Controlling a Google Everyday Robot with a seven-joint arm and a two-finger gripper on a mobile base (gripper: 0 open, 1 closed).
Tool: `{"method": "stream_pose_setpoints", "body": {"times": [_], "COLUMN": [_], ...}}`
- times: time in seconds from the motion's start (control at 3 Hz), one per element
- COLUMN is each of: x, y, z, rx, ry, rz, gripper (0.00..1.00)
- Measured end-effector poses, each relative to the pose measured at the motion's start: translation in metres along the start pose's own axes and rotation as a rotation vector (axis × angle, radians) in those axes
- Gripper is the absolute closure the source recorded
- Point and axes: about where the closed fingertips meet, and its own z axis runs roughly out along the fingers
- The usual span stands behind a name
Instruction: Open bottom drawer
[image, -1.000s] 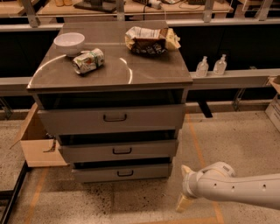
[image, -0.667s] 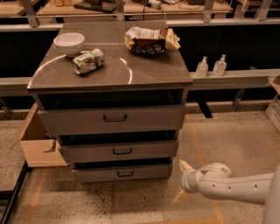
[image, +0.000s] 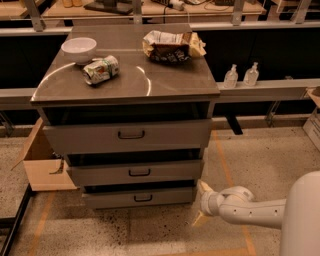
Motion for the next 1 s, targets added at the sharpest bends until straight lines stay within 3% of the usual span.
{"method": "stream_pose_setpoints", "body": {"times": [0.33, 1.0], "x": [0.010, 0.013], "y": [0.002, 0.033], "z": [0.022, 0.102], "rx": [0.009, -0.007], "ry": [-0.018, -0.096], "rz": [0.006, 0.009], "gripper": [0.00, 0.00]}}
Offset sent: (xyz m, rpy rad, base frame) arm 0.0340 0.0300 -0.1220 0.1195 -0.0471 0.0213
